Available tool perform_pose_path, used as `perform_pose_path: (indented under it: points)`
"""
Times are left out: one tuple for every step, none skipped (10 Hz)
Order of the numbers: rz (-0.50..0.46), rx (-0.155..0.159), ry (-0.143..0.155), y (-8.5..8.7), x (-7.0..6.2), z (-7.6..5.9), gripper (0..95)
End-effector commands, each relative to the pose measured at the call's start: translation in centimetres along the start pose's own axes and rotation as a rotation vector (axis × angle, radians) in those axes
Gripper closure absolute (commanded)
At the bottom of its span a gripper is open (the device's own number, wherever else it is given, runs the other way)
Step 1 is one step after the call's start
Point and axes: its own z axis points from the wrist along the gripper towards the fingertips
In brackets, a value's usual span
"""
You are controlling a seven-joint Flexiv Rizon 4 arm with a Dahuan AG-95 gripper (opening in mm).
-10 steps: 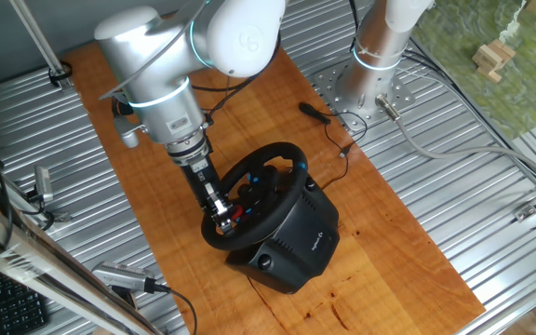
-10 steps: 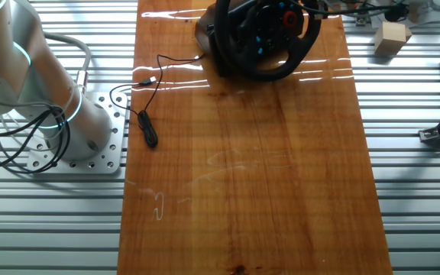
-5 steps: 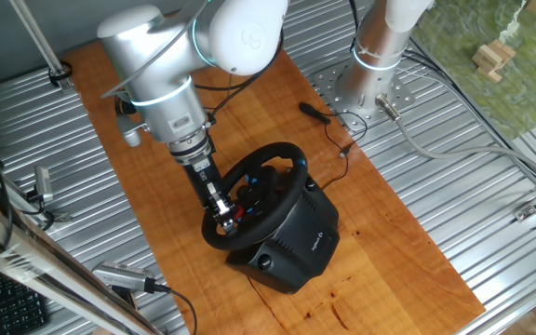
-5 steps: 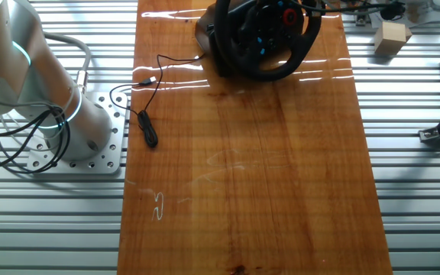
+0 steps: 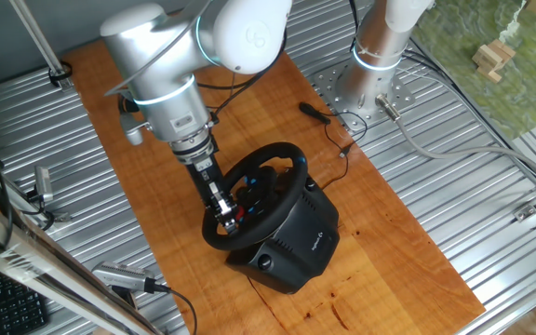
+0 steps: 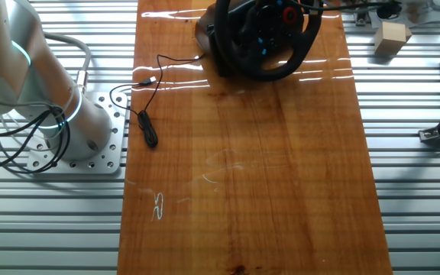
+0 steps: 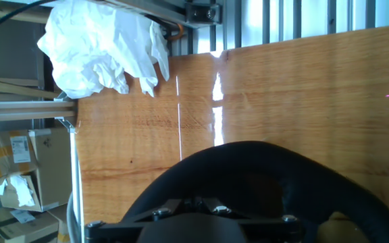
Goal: Rotate the steering wheel 90 degrees counterclockwise
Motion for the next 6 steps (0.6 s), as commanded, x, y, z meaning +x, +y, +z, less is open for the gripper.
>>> perform_pose_path:
  points:
    - [0.005,-0.004,-0.002,0.14,0.06,0.09,95.0]
    - [0.009,-0.005,-0.003,0.24,0.15,0.15,95.0]
    - [0.013,-0.004,-0.004,0.36,0.27,0.22,95.0]
    - [0.018,-0.004,-0.005,0.47,0.37,0.27,95.0]
    - [0.023,-0.003,-0.006,0.62,0.57,0.31,95.0]
    - [0.031,-0.003,-0.004,0.73,0.63,0.29,95.0]
